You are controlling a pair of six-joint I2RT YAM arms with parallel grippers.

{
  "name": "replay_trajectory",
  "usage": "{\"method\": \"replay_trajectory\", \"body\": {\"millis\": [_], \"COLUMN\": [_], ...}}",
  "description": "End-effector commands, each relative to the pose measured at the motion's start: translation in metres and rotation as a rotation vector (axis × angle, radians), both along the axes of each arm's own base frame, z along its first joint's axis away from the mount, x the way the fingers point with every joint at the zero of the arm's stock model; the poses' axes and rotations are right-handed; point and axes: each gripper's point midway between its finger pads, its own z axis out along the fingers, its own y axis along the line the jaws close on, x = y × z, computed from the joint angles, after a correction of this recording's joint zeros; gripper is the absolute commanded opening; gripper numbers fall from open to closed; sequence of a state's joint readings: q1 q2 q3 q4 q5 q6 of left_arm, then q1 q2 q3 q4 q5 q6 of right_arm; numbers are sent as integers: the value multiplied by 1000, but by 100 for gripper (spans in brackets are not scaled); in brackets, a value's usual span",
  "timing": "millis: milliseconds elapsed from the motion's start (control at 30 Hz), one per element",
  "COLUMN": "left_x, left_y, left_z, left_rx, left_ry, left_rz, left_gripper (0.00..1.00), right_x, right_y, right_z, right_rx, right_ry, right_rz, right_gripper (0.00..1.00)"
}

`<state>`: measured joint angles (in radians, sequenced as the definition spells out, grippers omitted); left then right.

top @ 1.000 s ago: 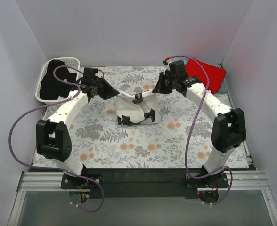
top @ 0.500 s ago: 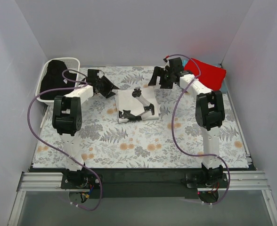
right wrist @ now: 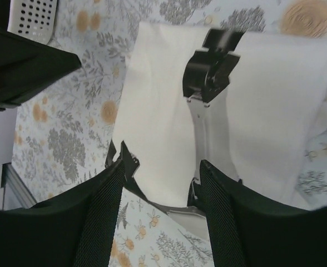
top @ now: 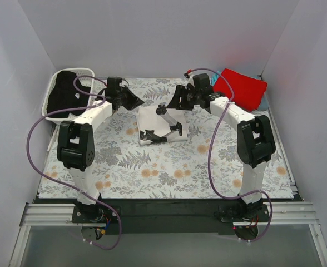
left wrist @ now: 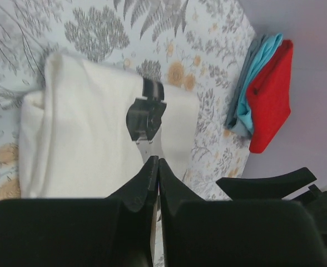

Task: Fold and stack the t-shirts
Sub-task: Neatly place the folded tshirt to the corner

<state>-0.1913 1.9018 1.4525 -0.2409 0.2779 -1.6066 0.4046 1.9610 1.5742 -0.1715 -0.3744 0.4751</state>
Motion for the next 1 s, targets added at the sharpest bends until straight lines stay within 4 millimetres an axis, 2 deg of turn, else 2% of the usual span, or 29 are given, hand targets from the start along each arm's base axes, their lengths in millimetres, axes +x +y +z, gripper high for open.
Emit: {"method": "replay_trajectory", "body": {"millis": [0,33,67,100,133,167,233,300,367,433,500,533,600,633,667,733,767,867,967], "left_x": [-35,-43,-58,-69,-78,-95,-110,-123,-127,-125,-121,-111,-109,-99,-97,-90,-83,-82,-92], "left_y": [-32,-37,-39,-48,-52,-51,-54,-46,-44,-44,-43,-45,-44,-47,-47,-50,-53,-67,-89], "left_z": [-33,-37,-57,-65,-73,-93,-108,-126,-130,-126,-118,-107,-98,-82,-78,-68,-57,-49,-52], "left_rx": [-17,-29,-37,-55,-62,-56,-55,-37,-30,-26,-6,-3,31,33,45,74,81,122,134], "left_ry": [109,123,156,183,199,252,286,330,339,326,300,268,247,201,195,156,136,111,119], "left_rz": [-58,-69,-76,-83,-95,-96,-103,-86,-85,-88,-97,-105,-140,-154,-164,-211,-226,-288,-348], "left_gripper": [0,0,0,0,0,0,0,0,0,0,0,0,0,0,0,1,1,2,2], "right_x": [-18,-24,-28,-31,-40,-44,-57,-62,-68,-70,-70,-69,-65,-64,-60,-60,-55,-49,-47], "right_y": [18,18,16,14,9,6,-3,-10,-16,-18,-17,-18,-22,-24,-32,-43,-54,-75,-85], "right_z": [-27,-40,-47,-54,-70,-75,-96,-106,-114,-113,-103,-98,-81,-76,-65,-60,-51,-52,-62], "right_rx": [57,57,53,44,27,20,-2,-9,-12,-13,-7,-4,12,13,20,23,29,-6,-28], "right_ry": [81,104,118,128,158,164,202,225,245,242,220,209,175,165,139,135,115,100,127], "right_rz": [62,68,69,68,65,66,58,48,44,43,49,48,41,34,14,-12,-35,-76,-86], "right_gripper": [62,60,58,57,57,56,56,56,54,54,54,54,54,54,56,61,63,67,69]}}
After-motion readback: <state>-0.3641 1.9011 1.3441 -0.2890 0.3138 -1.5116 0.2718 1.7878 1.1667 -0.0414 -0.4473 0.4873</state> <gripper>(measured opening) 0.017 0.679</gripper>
